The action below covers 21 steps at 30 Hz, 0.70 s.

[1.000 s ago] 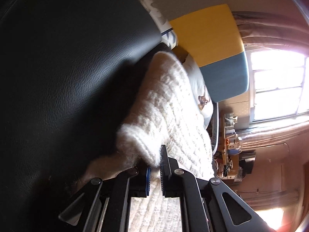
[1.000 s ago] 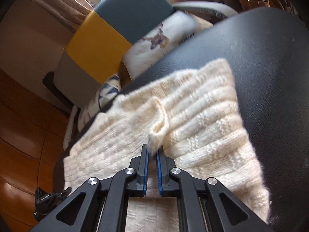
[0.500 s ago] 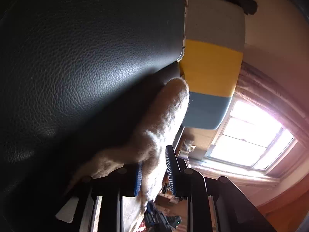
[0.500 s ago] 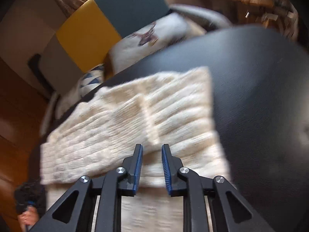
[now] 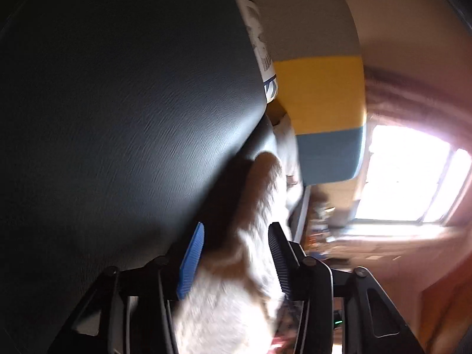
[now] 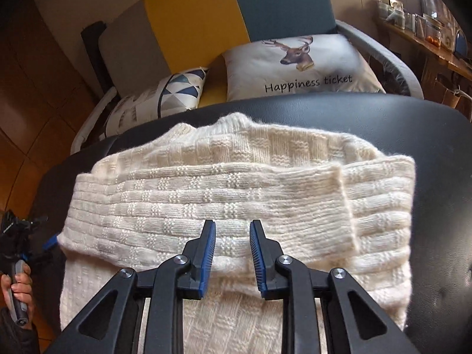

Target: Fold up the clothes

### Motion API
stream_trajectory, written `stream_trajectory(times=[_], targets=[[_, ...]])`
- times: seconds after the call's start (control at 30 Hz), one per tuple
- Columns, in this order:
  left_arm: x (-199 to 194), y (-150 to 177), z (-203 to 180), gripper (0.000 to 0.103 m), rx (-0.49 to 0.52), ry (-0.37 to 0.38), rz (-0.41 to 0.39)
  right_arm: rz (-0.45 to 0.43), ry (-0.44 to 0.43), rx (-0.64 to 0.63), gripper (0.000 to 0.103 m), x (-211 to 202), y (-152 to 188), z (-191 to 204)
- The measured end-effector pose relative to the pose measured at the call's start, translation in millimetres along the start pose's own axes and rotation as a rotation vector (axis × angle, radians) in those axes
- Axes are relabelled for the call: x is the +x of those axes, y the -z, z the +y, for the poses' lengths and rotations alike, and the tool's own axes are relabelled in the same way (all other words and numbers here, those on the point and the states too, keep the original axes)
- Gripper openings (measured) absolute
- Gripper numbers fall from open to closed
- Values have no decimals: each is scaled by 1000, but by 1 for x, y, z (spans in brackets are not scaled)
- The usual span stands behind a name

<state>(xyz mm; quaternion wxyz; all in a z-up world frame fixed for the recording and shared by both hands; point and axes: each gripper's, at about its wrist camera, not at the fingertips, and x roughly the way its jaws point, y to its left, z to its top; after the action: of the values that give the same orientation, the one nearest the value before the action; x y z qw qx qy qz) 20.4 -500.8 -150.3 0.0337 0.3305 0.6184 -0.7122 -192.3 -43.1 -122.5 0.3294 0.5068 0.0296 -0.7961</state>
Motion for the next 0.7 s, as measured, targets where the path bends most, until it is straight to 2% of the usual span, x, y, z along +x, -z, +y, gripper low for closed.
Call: stream_trajectory(times=[0.07,0.1,0.13,0.23,0.27,0.3,0.33,0.37,0.43,0.5,0.53,0.57,0.63,0.7], targets=[[12,-11,-13,52,62,-27,36,7,8,22,23,7,-1,-7],[22,-14,-20,59,83,-19,64,4,6,28,23,9,0,-10],[32,-16,-24,61,91,-29,86,1,5,33,23,10,1,-14],[55,-19,-36,62,122,-68,120,-5,27,3,21,15,8,-20],[61,-19,-40,54,135,-79,125,-11,21,2,20,15,10,-22],[62,-17,-48,27,191,-89,123,-20,8,12,20,15,11,-25],[63,-15,-58,18,257,-99,119,-24,-5,21,20,15,12,-27],[64,-15,-64,17,290,-108,123,-28,-16,30,20,15,13,-29],[67,-17,-75,19,340,-125,136,-36,-30,40,21,15,14,-31],[61,-27,-66,32,313,-131,137,-40,-35,34,21,14,14,-30],[58,-32,-60,35,295,-133,137,-41,-37,30,21,14,14,-30],[59,-40,-54,44,255,-119,149,-40,-37,25,21,14,14,-30],[68,-58,-43,47,191,-93,175,-37,-40,20,20,15,13,-30],[85,-72,-47,48,174,-65,193,-35,-40,13,20,15,12,-29]])
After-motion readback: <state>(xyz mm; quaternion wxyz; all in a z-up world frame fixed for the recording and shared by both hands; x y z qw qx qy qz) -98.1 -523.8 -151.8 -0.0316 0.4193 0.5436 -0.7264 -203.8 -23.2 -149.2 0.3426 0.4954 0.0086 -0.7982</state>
